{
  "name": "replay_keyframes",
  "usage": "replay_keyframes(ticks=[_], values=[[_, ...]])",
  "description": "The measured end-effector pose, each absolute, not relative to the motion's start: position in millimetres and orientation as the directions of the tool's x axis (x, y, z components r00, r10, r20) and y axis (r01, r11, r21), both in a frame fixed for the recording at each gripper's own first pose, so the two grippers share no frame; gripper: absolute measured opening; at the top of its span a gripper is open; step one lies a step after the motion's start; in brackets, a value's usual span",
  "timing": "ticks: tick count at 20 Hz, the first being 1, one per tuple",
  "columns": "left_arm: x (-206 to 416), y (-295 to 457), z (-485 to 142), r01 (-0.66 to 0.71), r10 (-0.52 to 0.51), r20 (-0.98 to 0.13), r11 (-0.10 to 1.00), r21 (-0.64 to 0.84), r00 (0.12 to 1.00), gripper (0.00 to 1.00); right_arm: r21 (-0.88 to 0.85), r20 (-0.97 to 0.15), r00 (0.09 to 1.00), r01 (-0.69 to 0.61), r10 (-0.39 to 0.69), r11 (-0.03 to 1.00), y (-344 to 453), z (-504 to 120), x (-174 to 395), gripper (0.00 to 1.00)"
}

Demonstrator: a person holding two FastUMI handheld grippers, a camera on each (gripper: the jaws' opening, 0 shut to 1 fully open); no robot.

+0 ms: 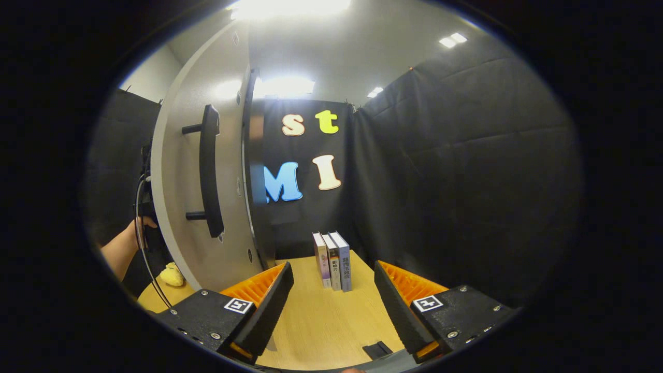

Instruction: Open the cabinet door with the right hand, grasp the bottle in the cabinet with the left hand and place it on the coaster, then close the cabinet door with the right hand.

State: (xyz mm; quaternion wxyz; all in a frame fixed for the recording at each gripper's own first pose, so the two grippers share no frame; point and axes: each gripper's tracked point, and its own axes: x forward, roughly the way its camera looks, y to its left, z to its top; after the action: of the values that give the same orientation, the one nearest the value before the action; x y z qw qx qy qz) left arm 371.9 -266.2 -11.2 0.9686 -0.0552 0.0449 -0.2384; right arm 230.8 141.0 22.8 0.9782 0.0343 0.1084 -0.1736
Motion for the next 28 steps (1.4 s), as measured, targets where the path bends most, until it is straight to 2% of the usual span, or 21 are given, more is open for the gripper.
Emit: replay_keyframes(ticks=[5, 7, 8, 9, 10, 11, 23, 24, 26, 28], values=[[408.6, -280.6, -32.4, 0.441, -0.452, -0.098, 0.89, -0.115, 0.887, 0.78, 0.021, -0.237, 0.902, 0.377, -0.362, 0.926, 137.8, 17.4, 233.0, 0.96], [417.3, -282.9, -40.2, 0.43, -0.444, -0.117, 0.894, -0.125, 0.889, 0.82, 0.029, -0.243, 0.902, 0.374, -0.357, 0.927, 137.2, 15.1, 235.8, 0.96], [416.9, -281.6, -36.8, 0.431, -0.445, -0.116, 0.893, -0.13, 0.888, 0.76, 0.03, -0.244, 0.903, 0.373, -0.355, 0.927, 136.4, 14.9, 236.2, 0.96], [414.8, -281.4, -38.0, 0.433, -0.448, -0.123, 0.891, -0.135, 0.885, 0.76, 0.033, -0.242, 0.905, 0.369, -0.351, 0.929, 135.4, 14.2, 235.2, 0.94], [410.8, -279.1, -37.1, 0.428, -0.446, -0.13, 0.892, -0.145, 0.886, 0.7, 0.038, -0.237, 0.909, 0.361, -0.342, 0.932, 134.5, 14.4, 236.1, 0.96], [406.9, -277.8, -35.7, 0.427, -0.447, -0.126, 0.891, -0.156, 0.886, 0.7, 0.046, -0.233, 0.915, 0.347, -0.328, 0.937, 133.2, 14.7, 236.8, 0.96], [268.8, -206.8, 14.0, 0.339, -0.344, -0.028, 0.934, -0.111, 0.938, 0.69, 0.093, -0.232, 0.967, 0.129, -0.104, 0.987, 134.0, 12.8, 232.9, 0.95], [254.8, -200.8, 17.3, 0.33, -0.333, -0.02, 0.938, -0.108, 0.943, 0.7, 0.091, -0.232, 0.968, 0.115, -0.092, 0.989, 134.9, 12.1, 231.5, 0.98], [226.3, -188.2, 16.4, 0.311, -0.313, -0.006, 0.946, -0.093, 0.95, 0.72, 0.091, -0.232, 0.97, 0.092, -0.069, 0.992, 135.5, 10.8, 228.2, 0.95], [200.6, -180.5, 8.3, 0.3, -0.301, 0.002, 0.951, -0.079, 0.954, 0.7, 0.108, -0.225, 0.974, 0.063, -0.037, 0.992, 138.8, 10.3, 225.6, 0.95]])
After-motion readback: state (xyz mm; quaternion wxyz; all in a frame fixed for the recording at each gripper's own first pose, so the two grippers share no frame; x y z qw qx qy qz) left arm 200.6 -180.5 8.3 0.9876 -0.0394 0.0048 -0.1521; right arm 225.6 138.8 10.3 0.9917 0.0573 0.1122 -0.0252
